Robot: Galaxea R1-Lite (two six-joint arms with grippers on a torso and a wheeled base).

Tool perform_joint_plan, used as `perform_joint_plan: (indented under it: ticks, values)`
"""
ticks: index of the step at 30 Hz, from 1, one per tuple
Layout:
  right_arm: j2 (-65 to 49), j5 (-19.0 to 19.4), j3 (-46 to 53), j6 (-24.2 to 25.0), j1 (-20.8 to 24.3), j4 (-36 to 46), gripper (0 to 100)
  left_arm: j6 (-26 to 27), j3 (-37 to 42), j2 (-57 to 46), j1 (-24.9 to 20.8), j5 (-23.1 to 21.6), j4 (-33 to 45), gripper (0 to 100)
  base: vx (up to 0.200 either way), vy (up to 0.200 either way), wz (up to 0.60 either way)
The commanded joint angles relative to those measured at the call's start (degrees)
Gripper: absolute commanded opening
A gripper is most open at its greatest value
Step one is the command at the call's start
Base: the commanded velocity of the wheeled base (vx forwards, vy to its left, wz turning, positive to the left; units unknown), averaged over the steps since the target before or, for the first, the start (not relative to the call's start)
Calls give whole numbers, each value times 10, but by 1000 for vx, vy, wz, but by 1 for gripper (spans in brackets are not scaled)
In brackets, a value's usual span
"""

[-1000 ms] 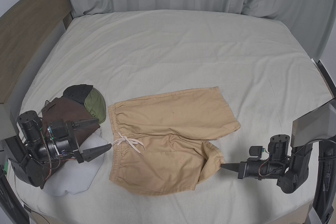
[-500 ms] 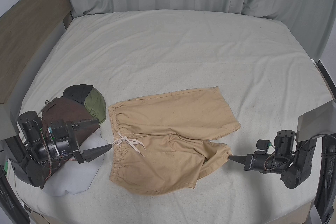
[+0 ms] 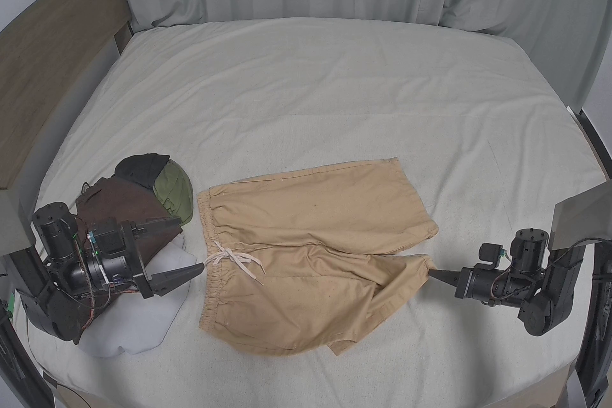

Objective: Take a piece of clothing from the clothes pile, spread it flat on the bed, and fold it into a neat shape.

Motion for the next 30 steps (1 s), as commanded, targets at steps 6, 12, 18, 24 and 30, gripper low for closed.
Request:
perform_joint_plan:
  ticks: [6,12,18,24,30]
  values:
    - [-10,-4,-22,-1,-26,1,0,0,0,2,0,0,0,100,0,0,0]
    - [-4,-37,-55,0,-31,1,0,0,1,3,0,0,0,100,0,0,0]
    - [8,-75,-85,1,-21,1,0,0,3,6,-1,0,0,100,0,0,0]
    - [20,-97,-106,4,-13,0,0,0,4,7,-3,0,0,100,0,0,0]
    - [22,-96,-100,3,-12,0,0,0,4,7,-3,0,0,100,0,0,0]
